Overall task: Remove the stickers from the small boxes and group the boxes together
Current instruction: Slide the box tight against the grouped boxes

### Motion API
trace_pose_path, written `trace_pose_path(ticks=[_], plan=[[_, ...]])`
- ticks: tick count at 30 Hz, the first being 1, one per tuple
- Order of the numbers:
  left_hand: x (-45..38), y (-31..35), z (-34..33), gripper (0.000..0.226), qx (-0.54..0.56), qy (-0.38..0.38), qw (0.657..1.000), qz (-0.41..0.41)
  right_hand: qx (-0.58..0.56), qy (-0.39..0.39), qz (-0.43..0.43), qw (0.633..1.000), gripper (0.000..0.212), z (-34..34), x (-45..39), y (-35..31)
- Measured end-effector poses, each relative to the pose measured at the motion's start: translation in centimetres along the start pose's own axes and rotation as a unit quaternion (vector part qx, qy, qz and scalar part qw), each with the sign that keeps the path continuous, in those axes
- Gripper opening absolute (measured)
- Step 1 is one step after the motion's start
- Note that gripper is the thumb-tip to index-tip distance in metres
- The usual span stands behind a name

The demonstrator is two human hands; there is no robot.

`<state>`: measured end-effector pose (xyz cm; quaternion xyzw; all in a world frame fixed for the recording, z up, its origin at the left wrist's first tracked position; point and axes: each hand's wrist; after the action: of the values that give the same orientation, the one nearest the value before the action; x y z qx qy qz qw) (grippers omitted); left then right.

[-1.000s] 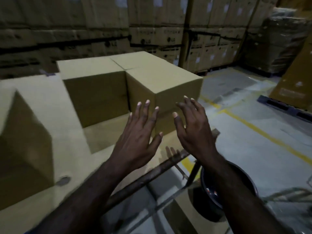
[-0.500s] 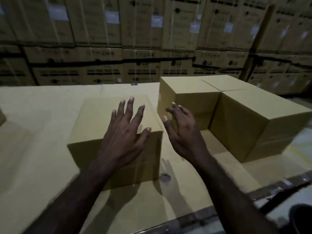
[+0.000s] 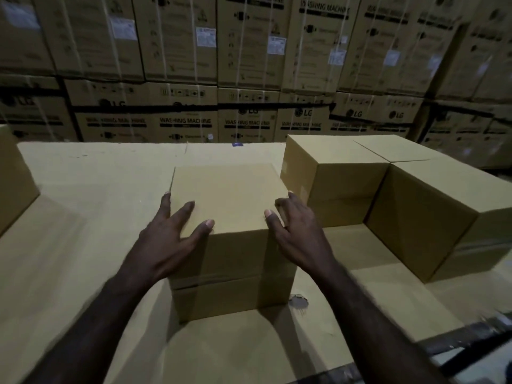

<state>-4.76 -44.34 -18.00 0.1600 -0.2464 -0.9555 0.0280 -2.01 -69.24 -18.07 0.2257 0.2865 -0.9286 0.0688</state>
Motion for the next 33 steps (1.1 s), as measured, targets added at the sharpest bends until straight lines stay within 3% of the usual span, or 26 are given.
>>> trace_pose_path(ticks=[5,12,20,33], plan=[[0.1,1.3,-0.3,0.088,0.059,0.044,0.997,-0.002,-0.016,0.021,0.009,1.0,0.048,0.0,-0.1,0.0],[-0.1,2.8,0.1,0.09,0.128,0.029,0.991,0.001,-0.056,0.057,0.022,0.997,0.041,1.2,-0.8,1.0],[0.6,6.5,0.2,0.086,0.198,0.019,0.98,-0.027,-0.057,0.128,0.048,0.989,0.048,5.6,-0.7,2.8],[1.1,18.6,-6.0,0.084,0.166,-0.041,0.98,-0.102,-0.046,0.193,-0.004,0.98,0.02,13.8,1.8,13.5]])
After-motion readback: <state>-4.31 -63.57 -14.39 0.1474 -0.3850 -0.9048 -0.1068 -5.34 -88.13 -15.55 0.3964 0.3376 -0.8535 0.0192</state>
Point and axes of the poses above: each hand's wrist, its own x-axis away from the middle knuckle, its own z-axis out of the back of the hand, y = z × x, and after that the axes turned 9 degrees about y, right-handed
